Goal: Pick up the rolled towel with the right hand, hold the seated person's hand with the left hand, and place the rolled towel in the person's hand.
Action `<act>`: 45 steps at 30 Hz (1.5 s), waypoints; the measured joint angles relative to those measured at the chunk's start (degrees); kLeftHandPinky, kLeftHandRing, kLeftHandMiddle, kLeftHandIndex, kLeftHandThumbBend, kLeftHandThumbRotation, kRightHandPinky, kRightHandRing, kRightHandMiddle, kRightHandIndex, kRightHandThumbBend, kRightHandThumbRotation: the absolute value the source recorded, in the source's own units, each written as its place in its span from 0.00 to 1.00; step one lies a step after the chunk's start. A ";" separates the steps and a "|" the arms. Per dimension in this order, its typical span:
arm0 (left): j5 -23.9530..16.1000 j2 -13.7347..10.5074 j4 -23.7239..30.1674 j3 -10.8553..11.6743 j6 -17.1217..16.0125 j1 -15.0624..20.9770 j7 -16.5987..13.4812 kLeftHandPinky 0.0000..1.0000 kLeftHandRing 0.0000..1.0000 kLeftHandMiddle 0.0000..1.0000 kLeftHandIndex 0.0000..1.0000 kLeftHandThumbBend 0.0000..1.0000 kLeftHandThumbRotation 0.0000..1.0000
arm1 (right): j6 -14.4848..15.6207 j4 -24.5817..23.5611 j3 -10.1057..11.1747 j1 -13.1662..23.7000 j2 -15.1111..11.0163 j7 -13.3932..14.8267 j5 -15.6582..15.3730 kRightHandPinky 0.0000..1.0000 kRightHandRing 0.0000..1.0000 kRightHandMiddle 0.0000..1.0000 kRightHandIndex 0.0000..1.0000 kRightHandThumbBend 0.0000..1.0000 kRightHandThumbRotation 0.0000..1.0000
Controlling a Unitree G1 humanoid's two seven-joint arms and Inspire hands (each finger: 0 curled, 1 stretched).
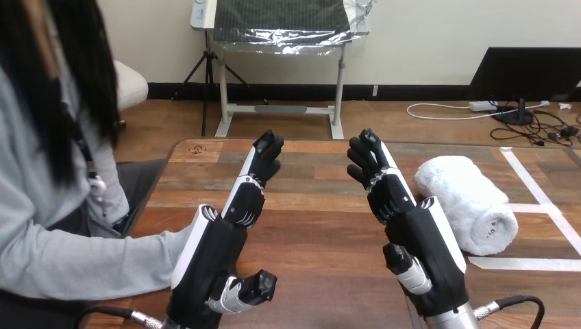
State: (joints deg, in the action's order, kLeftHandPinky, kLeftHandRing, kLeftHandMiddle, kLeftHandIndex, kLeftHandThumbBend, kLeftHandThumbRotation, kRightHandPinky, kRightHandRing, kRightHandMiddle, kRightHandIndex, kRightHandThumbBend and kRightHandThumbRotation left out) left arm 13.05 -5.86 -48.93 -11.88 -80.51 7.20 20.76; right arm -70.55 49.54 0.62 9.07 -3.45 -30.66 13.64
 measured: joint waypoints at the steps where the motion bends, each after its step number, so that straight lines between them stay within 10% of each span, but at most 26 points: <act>1: 0.01 0.01 0.00 0.07 0.00 0.00 0.07 1.00 1.00 1.00 1.00 1.00 0.88 | 0.00 0.00 0.00 0.00 0.02 0.00 0.00 0.97 0.98 0.98 0.99 1.00 0.90; 45: 0.61 0.22 0.00 3.47 1.08 0.00 2.00 0.99 1.00 1.00 1.00 1.00 0.86 | -1.64 0.63 0.45 0.00 1.00 4.83 -3.57 0.93 0.95 0.97 0.98 1.00 0.92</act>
State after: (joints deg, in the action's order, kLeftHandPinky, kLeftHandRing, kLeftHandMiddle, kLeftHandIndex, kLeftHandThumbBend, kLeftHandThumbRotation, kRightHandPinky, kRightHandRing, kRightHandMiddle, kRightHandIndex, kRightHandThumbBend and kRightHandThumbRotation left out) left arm 13.66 -5.63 -48.92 -8.41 -79.44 7.20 22.77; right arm -72.20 50.17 1.07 9.07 -2.46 -25.83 10.06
